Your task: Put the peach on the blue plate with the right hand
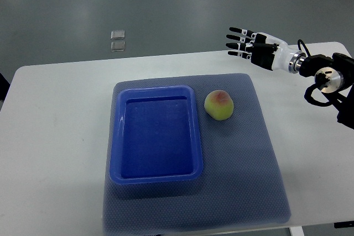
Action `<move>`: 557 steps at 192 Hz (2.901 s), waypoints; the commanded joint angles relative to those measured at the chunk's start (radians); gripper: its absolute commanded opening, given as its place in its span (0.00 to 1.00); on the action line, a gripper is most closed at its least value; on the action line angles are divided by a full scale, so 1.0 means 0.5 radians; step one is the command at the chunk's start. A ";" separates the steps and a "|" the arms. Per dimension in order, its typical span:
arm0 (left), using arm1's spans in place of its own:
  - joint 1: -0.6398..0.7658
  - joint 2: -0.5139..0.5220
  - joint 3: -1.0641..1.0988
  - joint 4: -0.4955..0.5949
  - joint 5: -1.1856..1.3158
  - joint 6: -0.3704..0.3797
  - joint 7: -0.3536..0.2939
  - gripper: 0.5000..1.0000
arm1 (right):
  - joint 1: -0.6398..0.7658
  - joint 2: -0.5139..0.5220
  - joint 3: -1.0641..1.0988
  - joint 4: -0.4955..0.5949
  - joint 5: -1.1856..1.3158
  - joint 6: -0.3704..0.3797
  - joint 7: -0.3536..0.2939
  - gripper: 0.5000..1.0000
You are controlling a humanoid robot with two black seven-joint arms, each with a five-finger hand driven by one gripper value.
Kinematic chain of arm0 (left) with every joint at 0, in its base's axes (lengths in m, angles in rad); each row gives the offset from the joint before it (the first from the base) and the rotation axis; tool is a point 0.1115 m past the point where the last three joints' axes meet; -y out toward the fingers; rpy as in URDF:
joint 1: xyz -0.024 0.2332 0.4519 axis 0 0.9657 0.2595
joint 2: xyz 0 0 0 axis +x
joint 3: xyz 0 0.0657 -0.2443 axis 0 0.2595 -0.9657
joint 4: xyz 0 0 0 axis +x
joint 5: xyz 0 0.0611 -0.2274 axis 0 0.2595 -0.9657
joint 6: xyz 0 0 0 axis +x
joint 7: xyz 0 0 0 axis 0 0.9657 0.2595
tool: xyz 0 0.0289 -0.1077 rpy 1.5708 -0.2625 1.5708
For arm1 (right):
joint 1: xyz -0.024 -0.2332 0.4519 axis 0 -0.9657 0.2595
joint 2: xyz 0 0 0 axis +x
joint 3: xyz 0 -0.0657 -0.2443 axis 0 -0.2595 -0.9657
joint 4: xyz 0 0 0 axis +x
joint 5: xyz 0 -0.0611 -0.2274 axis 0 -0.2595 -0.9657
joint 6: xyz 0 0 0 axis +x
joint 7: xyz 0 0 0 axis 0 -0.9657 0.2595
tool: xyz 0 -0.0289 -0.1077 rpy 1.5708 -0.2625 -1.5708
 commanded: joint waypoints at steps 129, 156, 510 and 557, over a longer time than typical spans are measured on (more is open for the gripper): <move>0.001 0.000 0.003 -0.010 0.004 0.000 0.000 1.00 | 0.345 -0.160 -0.015 0.474 -2.099 0.122 0.141 0.86; -0.002 0.000 0.003 -0.010 0.004 -0.003 0.000 1.00 | 0.348 -0.163 -0.073 0.578 -2.329 0.122 0.150 0.86; 0.004 0.000 0.006 -0.034 0.000 -0.006 0.000 1.00 | 0.198 0.046 -0.395 0.529 -2.550 -0.237 0.325 0.46; 0.007 0.000 0.003 -0.034 0.000 -0.006 0.000 1.00 | 0.364 0.070 -0.371 0.569 -2.513 -0.234 0.448 0.35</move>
